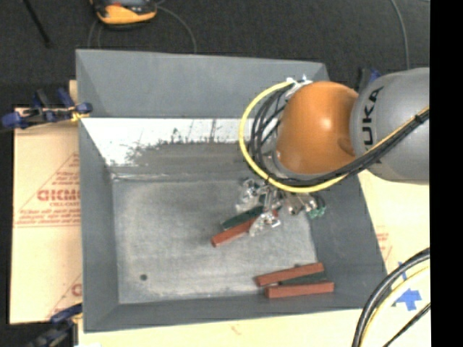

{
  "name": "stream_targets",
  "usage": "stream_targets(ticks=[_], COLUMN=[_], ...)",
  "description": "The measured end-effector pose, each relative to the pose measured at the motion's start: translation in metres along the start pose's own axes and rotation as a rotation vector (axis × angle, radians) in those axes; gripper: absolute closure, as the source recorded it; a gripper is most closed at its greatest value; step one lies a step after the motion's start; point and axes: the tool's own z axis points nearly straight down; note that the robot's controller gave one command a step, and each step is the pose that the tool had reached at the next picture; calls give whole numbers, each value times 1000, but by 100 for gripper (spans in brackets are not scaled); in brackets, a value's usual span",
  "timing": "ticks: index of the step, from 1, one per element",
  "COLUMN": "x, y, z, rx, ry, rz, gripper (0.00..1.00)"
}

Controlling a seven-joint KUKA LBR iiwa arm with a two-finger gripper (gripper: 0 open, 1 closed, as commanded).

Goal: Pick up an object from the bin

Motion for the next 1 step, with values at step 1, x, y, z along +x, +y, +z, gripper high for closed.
stream_targets(ticks=[1], x=[0], y=[-1], z=[-13], rx=[1], ry=[-2], rz=[2], gripper=[100])
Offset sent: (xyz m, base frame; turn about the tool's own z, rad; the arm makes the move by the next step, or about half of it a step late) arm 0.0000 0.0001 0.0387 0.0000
